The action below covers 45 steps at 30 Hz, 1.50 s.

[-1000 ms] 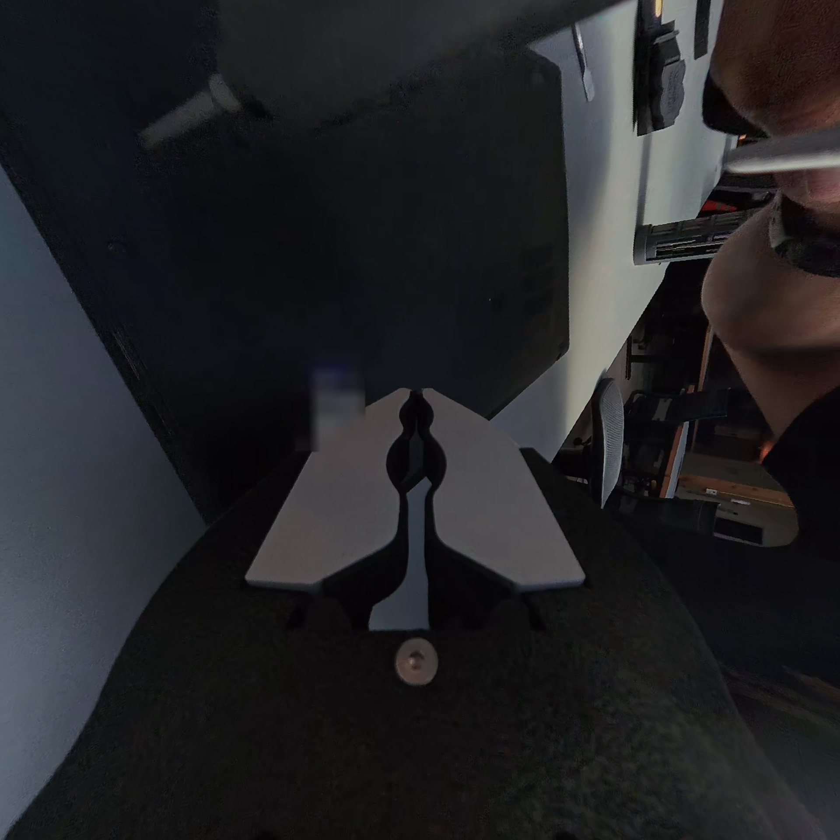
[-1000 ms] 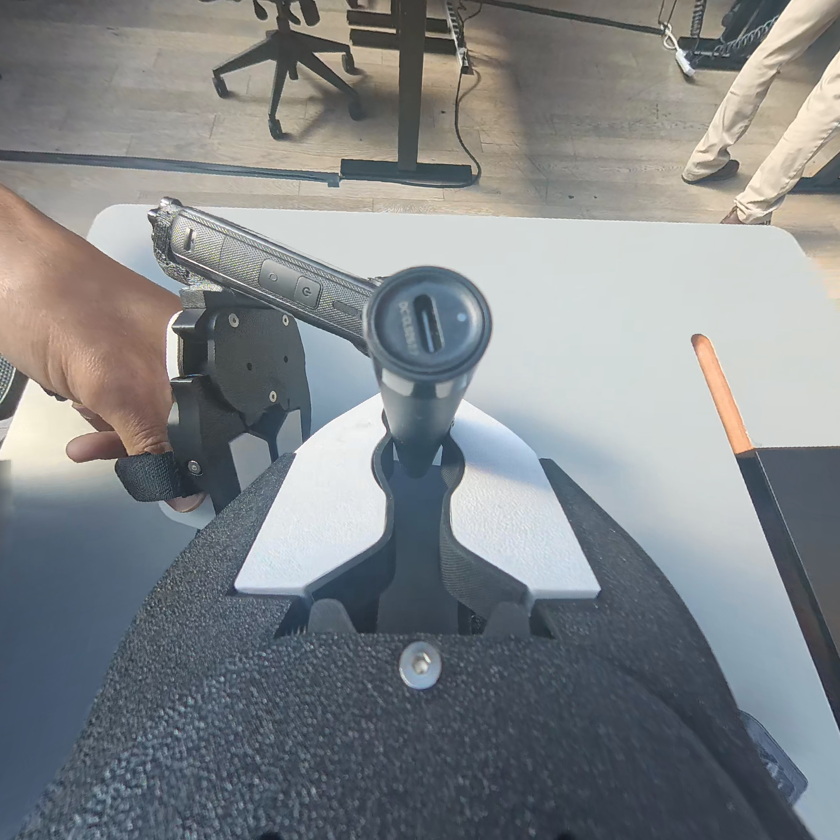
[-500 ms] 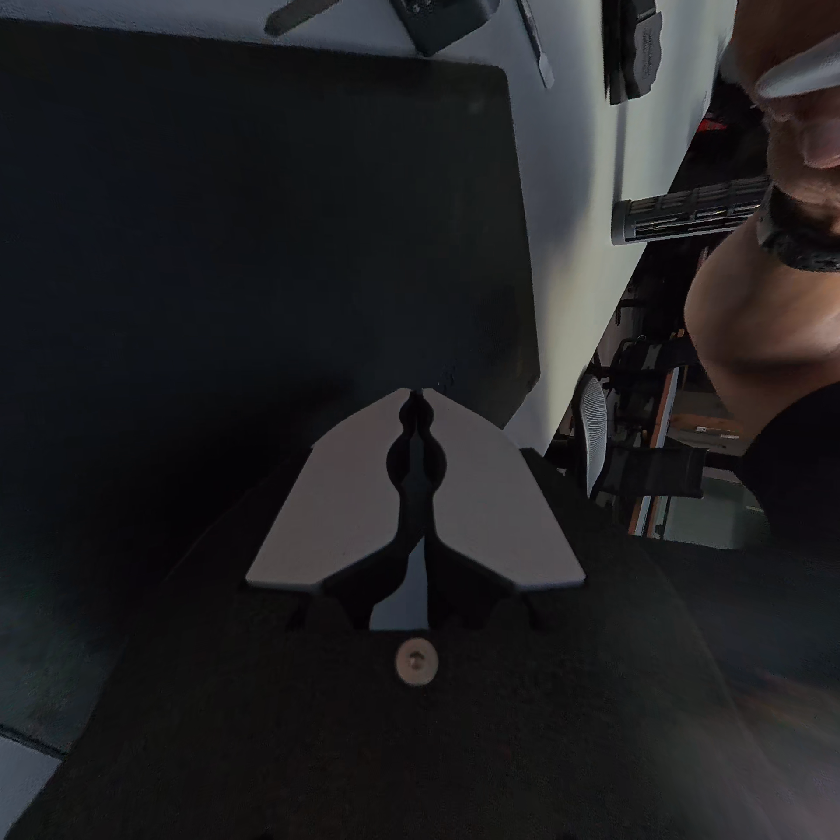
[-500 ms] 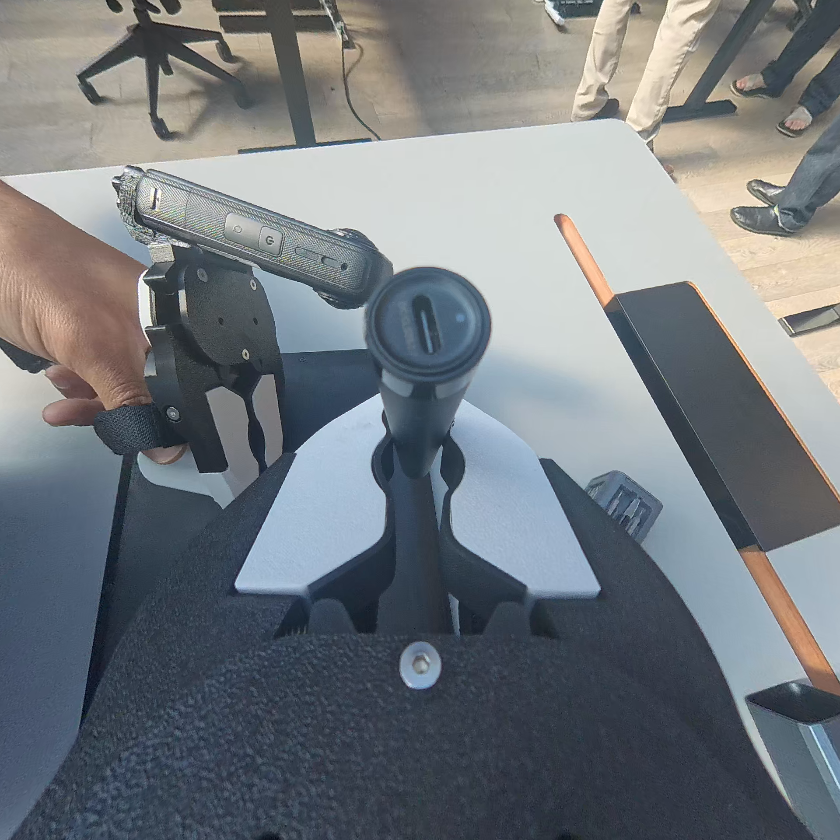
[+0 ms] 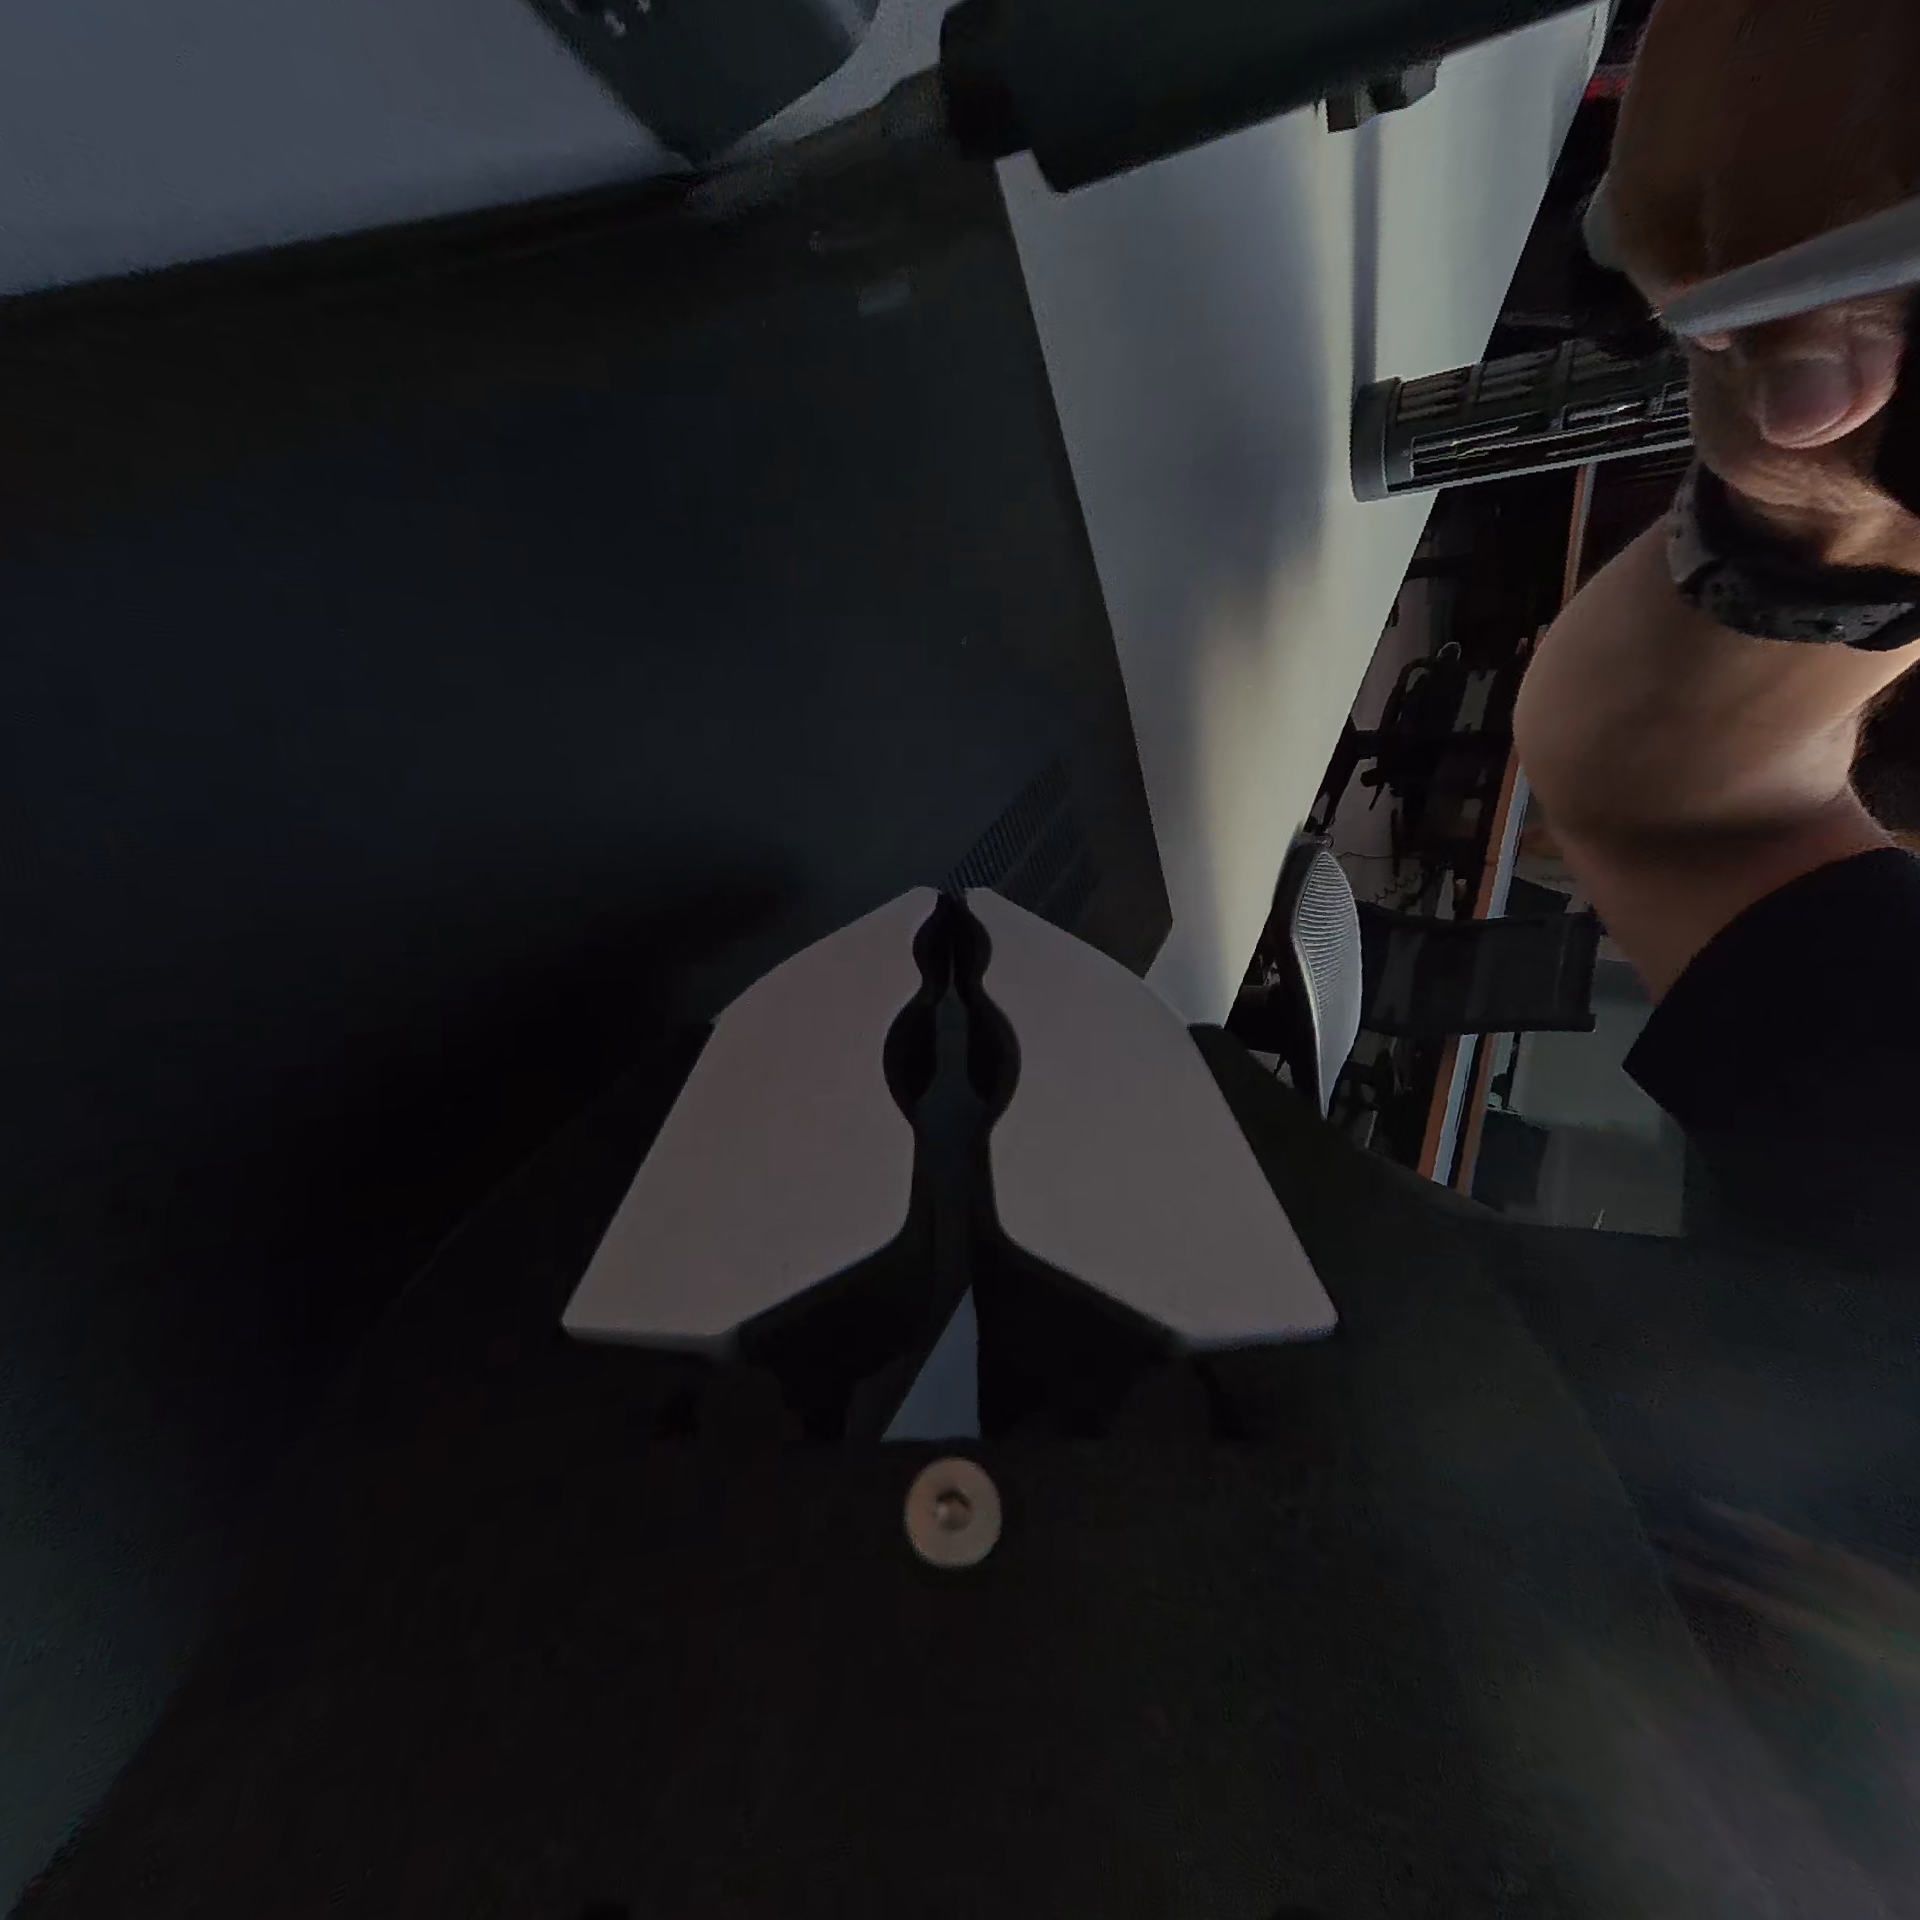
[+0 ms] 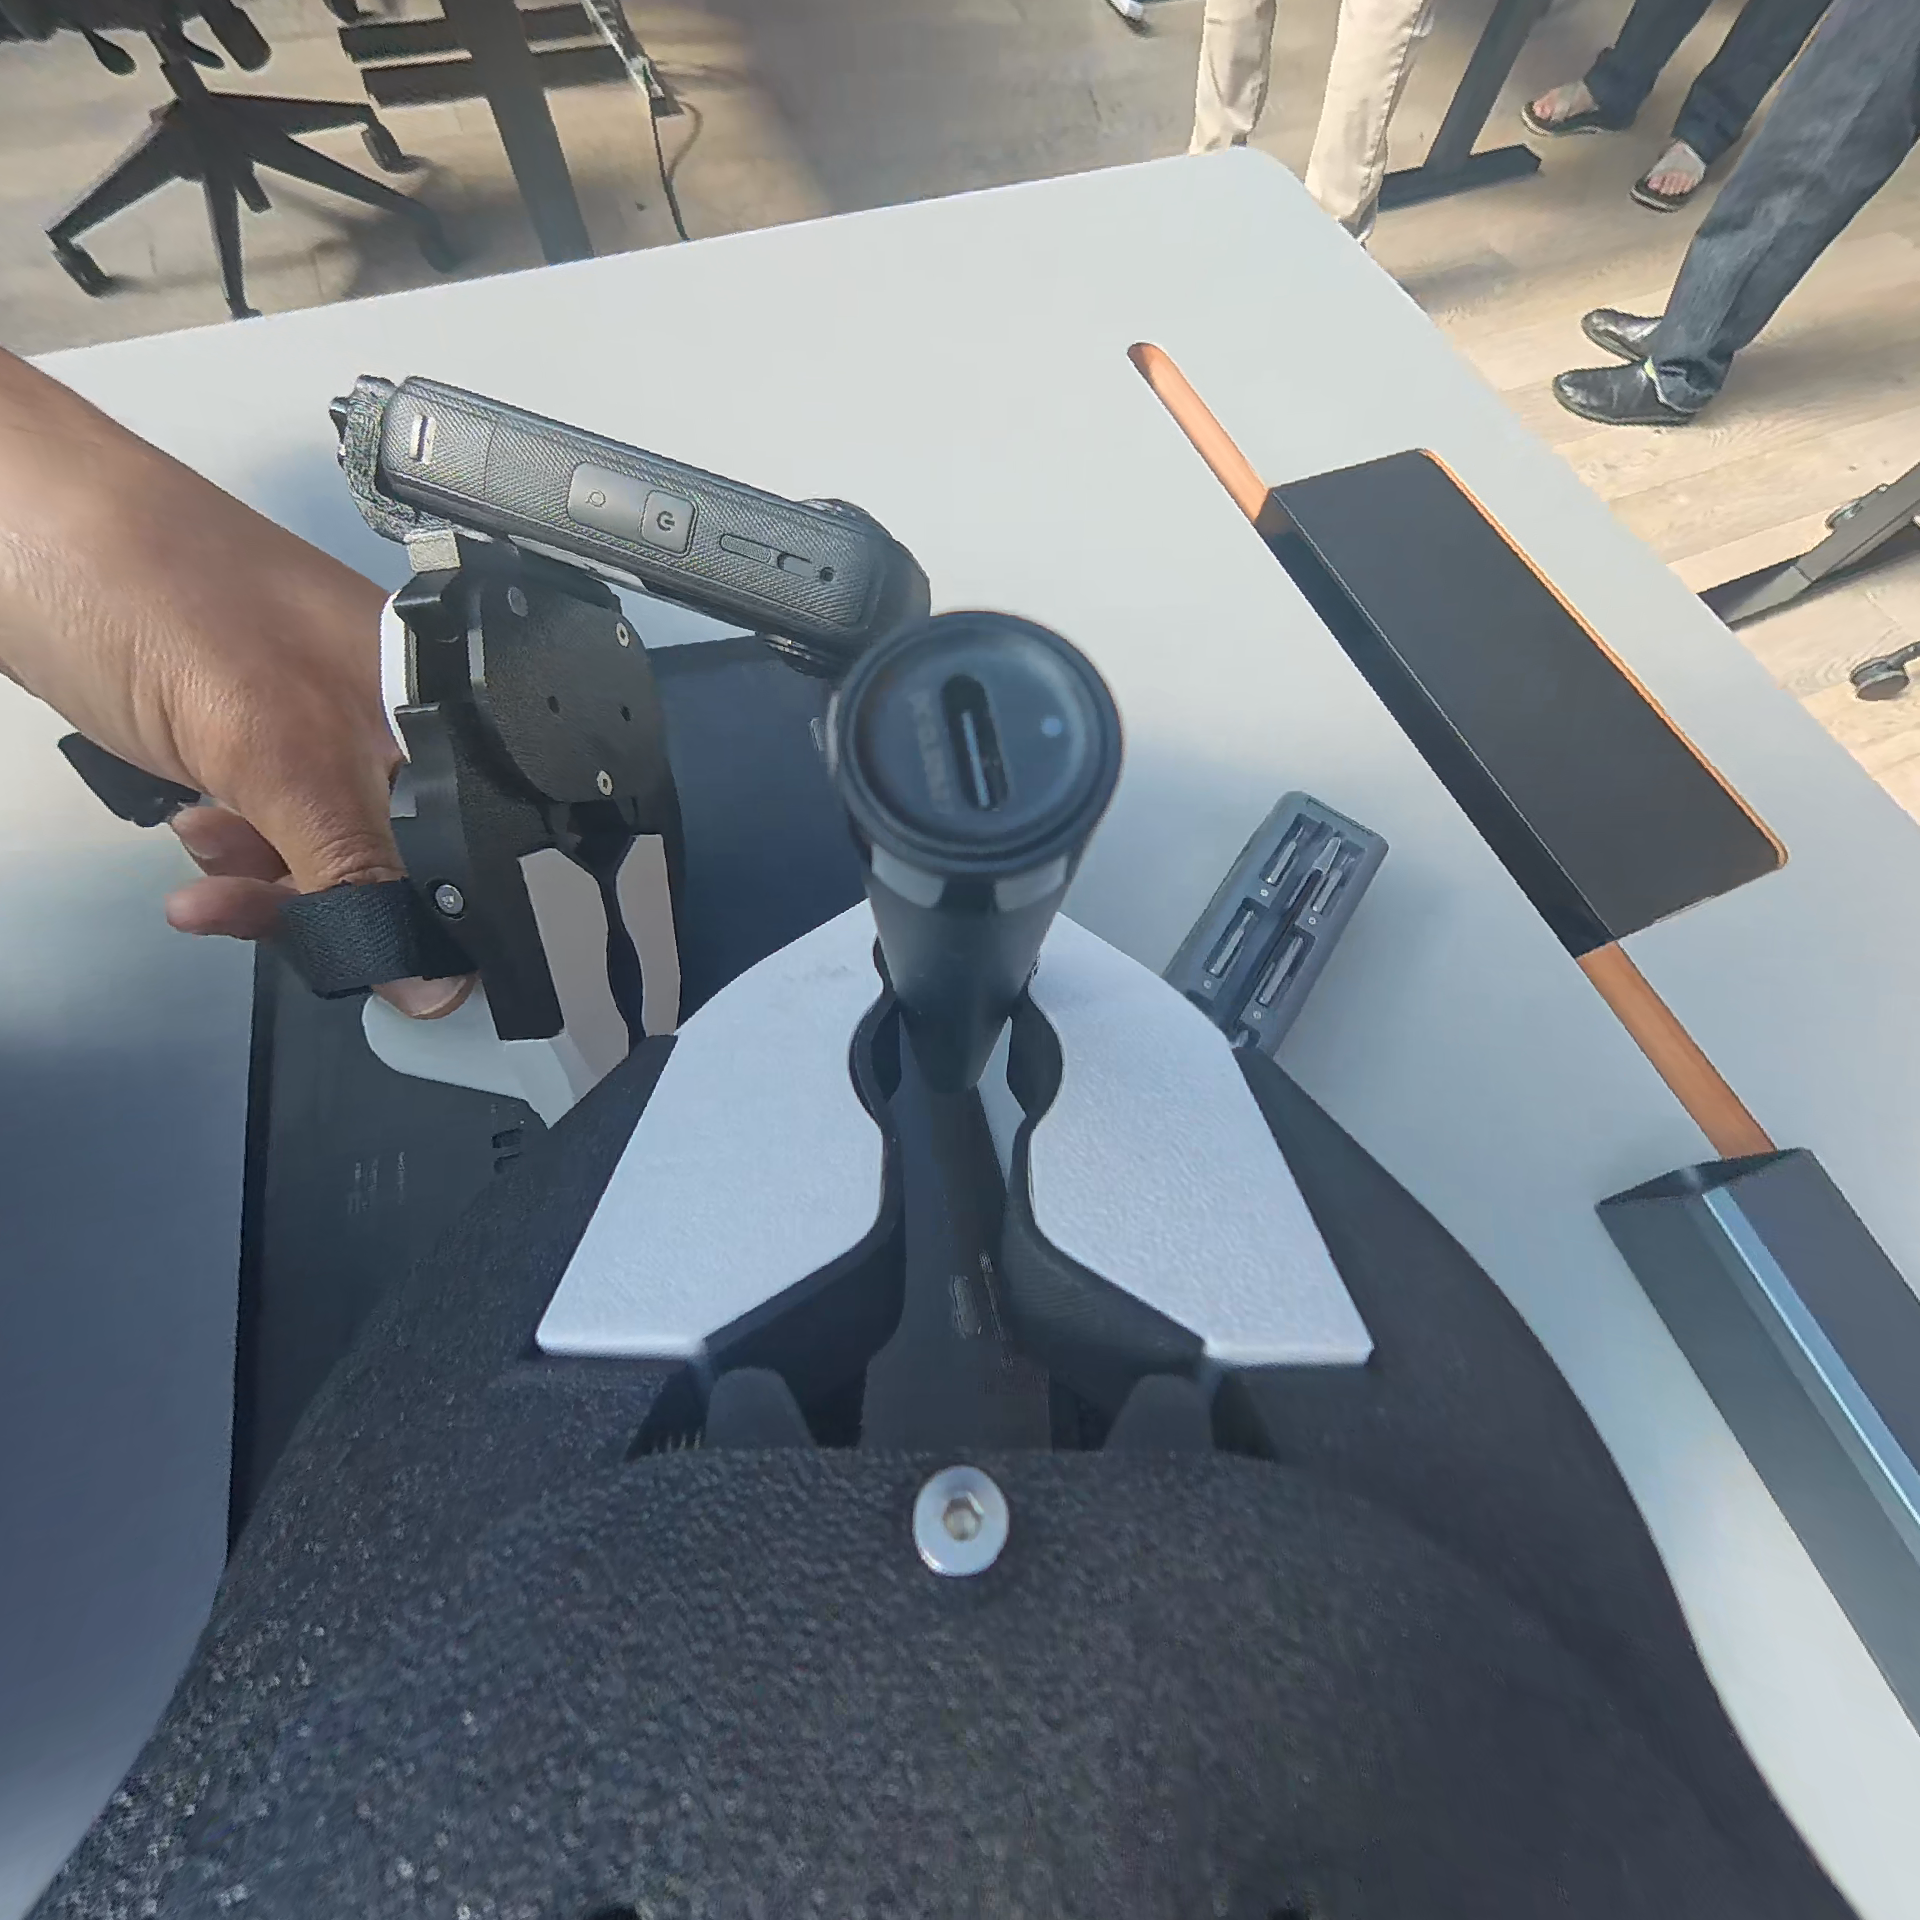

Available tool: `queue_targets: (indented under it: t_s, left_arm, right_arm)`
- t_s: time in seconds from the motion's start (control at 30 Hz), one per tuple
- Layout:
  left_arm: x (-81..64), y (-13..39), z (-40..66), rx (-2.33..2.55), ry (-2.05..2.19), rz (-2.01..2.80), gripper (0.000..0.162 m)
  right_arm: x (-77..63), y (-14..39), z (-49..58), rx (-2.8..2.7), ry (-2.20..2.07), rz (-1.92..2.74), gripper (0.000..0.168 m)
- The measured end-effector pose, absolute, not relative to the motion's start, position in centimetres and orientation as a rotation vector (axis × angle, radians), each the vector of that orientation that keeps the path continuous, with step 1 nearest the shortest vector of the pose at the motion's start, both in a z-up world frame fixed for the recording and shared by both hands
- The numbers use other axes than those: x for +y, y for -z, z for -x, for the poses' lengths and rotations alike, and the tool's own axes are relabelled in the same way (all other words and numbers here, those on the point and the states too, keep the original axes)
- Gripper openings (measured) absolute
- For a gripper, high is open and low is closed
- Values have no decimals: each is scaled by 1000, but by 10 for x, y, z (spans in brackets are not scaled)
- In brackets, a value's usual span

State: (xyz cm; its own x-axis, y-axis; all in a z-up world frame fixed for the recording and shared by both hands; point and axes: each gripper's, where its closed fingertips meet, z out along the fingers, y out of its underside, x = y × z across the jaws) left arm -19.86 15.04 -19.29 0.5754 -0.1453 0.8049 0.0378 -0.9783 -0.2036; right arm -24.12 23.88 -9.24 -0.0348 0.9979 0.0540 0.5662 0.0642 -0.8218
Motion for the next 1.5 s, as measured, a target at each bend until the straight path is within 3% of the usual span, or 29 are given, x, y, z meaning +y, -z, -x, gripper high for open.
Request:
queue_targets:
  t_s: [0.73, 1.5]
  left_arm:
    - [161, 189, 118, 301, 1411, 2634, 0]
    - [120, 195, 100, 316, 1454, 2642, 0]
  right_arm:
    - [223, 109, 126, -1566, -817, 1715, 16]
    - [202, 120, 119, -1634, -783, 1727, 16]
